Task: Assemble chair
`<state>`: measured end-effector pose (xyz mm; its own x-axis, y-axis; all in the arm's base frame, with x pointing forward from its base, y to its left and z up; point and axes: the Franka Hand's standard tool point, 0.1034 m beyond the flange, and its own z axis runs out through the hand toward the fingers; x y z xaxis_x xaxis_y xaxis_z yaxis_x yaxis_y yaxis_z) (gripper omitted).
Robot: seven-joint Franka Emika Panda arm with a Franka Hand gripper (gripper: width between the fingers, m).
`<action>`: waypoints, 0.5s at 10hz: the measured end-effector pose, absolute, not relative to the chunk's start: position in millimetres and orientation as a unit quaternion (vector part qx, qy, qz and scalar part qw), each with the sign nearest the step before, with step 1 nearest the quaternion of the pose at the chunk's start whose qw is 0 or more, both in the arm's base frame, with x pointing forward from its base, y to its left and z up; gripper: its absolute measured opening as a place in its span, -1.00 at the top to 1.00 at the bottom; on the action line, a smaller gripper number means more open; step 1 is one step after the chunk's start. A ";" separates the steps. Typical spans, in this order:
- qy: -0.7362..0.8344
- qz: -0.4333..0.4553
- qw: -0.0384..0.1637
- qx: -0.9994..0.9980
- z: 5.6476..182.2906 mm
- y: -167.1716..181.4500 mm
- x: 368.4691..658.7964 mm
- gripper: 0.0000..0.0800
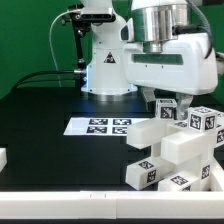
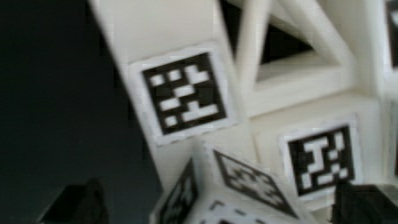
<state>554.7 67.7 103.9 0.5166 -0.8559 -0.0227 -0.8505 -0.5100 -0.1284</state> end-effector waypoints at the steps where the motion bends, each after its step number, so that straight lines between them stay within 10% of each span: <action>1: 0.464 -0.024 0.061 -0.884 103.9 67.6 554.8 -0.62; 5: 0.243 -0.039 0.039 -0.968 106.0 70.7 554.2 -0.62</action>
Offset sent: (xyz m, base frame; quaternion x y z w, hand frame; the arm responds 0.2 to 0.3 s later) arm -0.0082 0.0079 0.0064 -0.0302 -0.0035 -0.4117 0.9108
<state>554.2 70.7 106.0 0.8789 -0.4737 0.0567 -0.4676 -0.8789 -0.0946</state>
